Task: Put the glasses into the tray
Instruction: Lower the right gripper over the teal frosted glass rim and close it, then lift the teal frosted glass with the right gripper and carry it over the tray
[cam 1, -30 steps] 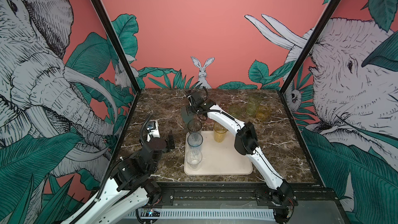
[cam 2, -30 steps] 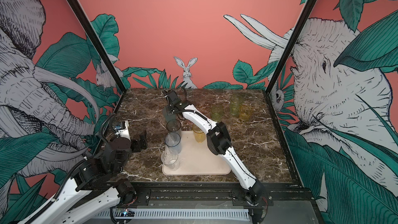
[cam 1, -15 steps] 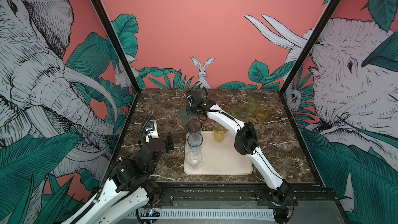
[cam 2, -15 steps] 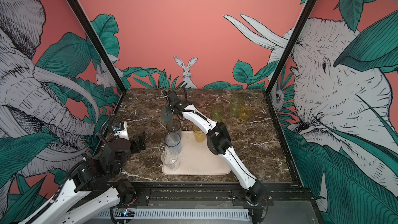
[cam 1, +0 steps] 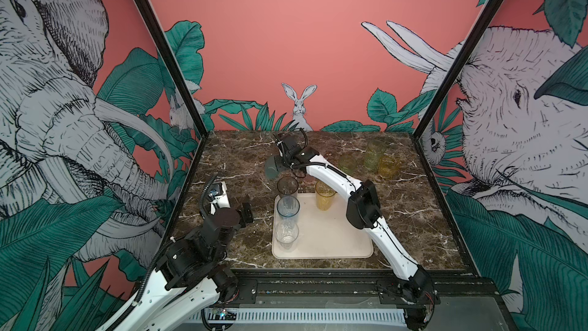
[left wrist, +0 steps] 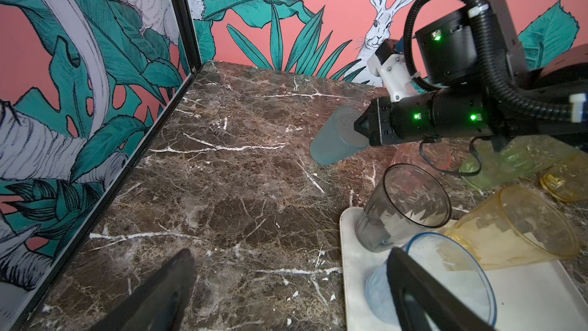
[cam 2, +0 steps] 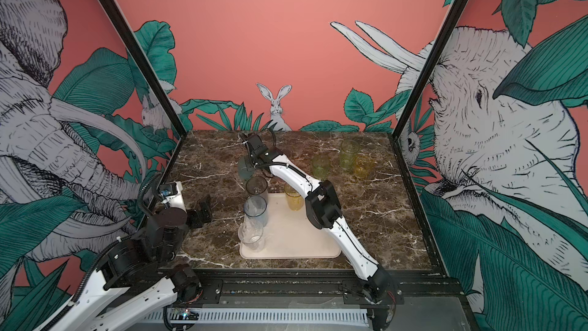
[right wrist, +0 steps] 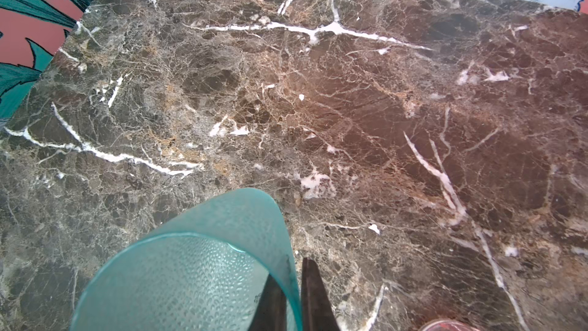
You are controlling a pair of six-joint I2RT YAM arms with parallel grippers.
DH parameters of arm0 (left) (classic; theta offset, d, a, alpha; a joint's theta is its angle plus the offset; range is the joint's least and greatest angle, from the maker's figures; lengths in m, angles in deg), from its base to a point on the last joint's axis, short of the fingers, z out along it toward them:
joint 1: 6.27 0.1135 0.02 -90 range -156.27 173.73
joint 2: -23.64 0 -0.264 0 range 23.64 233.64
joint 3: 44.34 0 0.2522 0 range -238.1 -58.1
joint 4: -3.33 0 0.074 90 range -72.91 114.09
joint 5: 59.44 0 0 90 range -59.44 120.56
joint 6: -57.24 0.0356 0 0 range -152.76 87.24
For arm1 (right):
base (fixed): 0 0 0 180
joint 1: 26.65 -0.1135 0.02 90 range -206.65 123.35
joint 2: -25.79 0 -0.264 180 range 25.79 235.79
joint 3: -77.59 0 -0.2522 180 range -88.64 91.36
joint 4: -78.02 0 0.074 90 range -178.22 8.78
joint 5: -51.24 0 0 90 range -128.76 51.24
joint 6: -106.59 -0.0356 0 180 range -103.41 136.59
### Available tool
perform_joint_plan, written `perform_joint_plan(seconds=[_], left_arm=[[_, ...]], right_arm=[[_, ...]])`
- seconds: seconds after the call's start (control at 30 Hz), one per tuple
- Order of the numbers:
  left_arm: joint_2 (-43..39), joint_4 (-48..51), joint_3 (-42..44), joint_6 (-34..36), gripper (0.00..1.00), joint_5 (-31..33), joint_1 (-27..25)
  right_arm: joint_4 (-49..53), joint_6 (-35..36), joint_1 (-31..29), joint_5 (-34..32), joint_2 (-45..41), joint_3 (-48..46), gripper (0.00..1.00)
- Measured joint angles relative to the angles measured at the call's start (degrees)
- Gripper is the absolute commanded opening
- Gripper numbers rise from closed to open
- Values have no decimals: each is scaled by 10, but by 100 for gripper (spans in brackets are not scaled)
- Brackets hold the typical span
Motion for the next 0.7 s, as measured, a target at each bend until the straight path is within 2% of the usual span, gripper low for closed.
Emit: perform_joint_plan(seconds=[0.7], left_arm=[[-4,14,14,-26,96,2,0]], right_arm=[[64,30,0,-5,-151,0,0]])
